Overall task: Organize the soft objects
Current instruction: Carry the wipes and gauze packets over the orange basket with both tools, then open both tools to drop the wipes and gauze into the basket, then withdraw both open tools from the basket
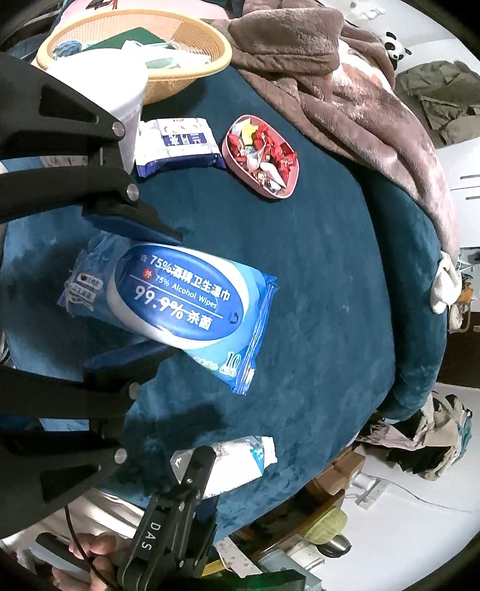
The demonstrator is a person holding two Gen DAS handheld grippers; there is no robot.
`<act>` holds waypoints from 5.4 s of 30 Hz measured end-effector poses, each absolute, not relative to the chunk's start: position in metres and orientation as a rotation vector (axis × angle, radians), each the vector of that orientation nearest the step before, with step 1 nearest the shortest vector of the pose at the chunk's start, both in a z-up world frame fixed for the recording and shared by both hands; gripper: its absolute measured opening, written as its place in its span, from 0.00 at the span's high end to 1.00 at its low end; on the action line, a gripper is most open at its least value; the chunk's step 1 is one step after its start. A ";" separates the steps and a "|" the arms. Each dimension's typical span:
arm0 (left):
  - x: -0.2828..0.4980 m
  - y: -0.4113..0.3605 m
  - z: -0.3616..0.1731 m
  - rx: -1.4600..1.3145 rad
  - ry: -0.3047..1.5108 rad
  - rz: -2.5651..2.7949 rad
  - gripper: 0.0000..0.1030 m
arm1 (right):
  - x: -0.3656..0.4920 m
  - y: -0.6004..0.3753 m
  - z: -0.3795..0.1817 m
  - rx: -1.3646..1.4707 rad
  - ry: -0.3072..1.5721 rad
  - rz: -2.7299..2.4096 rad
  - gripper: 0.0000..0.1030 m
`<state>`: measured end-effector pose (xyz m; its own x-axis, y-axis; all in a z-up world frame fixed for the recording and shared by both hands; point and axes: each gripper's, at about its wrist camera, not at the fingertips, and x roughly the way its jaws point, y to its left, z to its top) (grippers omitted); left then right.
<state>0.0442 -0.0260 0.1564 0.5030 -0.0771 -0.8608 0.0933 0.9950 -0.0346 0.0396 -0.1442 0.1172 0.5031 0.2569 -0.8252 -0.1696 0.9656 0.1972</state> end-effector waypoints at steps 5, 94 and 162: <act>0.036 -0.012 0.160 -0.001 1.025 -0.098 0.49 | 0.039 -0.134 0.120 0.072 1.018 0.269 0.55; -0.084 0.339 0.140 -0.525 0.863 0.457 0.49 | 0.018 0.220 0.152 -0.268 1.023 0.784 0.55; -0.087 0.247 0.161 -0.386 0.875 0.613 0.01 | -0.003 0.122 0.160 -0.101 0.911 0.832 0.02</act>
<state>-0.0875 0.2472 0.1610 0.4880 0.3381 -0.8047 -0.6411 0.7645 -0.0676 -0.0034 0.1224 0.1602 0.3309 0.5950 -0.7325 -0.6758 0.6911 0.2561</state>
